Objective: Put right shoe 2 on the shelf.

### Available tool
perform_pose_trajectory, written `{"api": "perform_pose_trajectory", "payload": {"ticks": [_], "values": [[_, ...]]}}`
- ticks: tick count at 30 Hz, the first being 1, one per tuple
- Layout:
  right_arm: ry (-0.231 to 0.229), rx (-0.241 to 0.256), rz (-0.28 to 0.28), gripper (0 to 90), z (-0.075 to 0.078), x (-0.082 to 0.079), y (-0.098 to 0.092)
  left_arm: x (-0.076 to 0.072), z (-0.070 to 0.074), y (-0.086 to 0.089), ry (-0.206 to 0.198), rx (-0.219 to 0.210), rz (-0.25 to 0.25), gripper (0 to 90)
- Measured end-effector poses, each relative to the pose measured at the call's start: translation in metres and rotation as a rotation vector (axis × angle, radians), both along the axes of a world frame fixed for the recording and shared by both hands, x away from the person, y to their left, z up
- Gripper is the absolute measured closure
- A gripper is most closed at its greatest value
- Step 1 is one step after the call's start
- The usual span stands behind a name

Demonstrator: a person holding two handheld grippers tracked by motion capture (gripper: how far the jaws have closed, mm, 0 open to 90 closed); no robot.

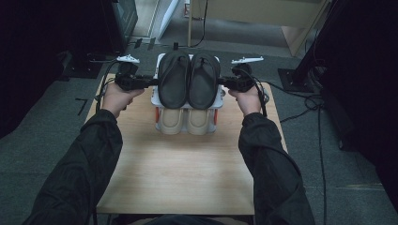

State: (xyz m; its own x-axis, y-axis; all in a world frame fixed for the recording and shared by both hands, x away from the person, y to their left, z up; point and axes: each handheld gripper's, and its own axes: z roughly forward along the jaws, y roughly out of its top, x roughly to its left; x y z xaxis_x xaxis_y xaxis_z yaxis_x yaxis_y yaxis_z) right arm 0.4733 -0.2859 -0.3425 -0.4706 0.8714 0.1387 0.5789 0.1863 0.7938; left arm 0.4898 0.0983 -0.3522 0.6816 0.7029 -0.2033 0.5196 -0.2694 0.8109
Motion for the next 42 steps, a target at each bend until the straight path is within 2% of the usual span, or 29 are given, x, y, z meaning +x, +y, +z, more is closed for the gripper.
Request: {"api": "perform_pose_trajectory", "payload": {"ticks": [8,13,15,18,20,22,35,42], "values": [[-0.001,-0.004,-0.012,73.5,0.0,0.003,0.005,0.001,0.0,0.002,-0.005,0.006,0.016,62.8],[-0.004,0.013,-0.009,70.2,-0.001,0.002,0.002,0.001,0.0,0.003,0.0,0.005,0.015,60.1],[-0.006,0.018,-0.01,70.2,-0.001,0.001,0.002,0.0,0.001,0.004,0.0,0.017,0.016,58.3],[-0.04,0.009,0.006,68.6,0.0,-0.005,0.001,-0.003,0.004,0.008,-0.005,0.03,0.011,56.9],[-0.047,-0.007,0.022,66.8,0.0,-0.009,0.0,-0.006,0.007,0.011,-0.008,0.041,0.011,55.3],[-0.068,-0.013,0.033,65.8,-0.001,-0.014,-0.003,-0.009,0.008,0.014,-0.006,0.034,0.01,53.3],[-0.085,0.028,0.046,62.2,-0.014,-0.043,-0.024,-0.032,0.002,0.031,-0.007,0.044,0.002,49.5],[-0.103,0.034,0.053,59.8,-0.022,-0.059,-0.034,-0.042,-0.008,0.035,0.0,0.05,-0.004,47.9]]}}
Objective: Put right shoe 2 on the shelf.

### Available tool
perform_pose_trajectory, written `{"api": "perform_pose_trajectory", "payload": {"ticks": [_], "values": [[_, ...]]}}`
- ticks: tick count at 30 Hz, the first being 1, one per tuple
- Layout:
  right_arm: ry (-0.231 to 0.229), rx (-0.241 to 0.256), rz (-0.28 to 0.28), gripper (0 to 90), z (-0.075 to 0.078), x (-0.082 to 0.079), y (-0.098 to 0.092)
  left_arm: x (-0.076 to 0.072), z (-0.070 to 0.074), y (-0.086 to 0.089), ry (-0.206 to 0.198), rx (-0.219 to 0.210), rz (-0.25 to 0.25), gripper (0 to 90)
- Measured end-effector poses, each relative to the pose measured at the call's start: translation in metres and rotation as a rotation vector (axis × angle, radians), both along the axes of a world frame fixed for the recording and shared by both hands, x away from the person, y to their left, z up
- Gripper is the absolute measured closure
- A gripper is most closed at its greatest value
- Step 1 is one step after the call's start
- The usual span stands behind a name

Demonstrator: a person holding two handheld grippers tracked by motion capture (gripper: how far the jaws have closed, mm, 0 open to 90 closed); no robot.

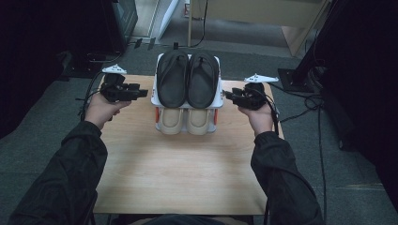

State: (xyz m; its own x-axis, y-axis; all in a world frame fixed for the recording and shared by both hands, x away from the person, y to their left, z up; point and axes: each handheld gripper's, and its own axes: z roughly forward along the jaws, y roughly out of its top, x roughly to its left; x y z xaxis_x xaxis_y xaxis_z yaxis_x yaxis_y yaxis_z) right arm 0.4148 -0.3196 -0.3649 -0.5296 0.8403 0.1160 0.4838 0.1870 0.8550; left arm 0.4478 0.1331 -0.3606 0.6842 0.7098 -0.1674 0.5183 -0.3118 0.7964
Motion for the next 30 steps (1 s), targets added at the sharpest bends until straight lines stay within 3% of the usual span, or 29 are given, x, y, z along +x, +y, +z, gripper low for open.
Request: {"api": "perform_pose_trajectory", "payload": {"ticks": [8,21,27,30], "values": [[-0.002,0.0,0.012,57.4,-0.019,-0.016,-0.012,-0.012,-0.022,0.004,0.001,0.007,-0.008,45.3],[0.038,-0.014,0.061,53.8,-0.069,-0.041,-0.019,-0.036,-0.063,0.008,0.02,0.002,0.002,43.2],[0.064,-0.011,0.07,51.4,-0.084,-0.05,-0.021,-0.044,-0.073,0.012,0.002,0.009,0.005,42.6],[0.05,0.007,0.062,50.5,-0.085,-0.052,-0.023,-0.047,-0.076,0.014,-0.005,-0.002,0.01,41.6]]}}
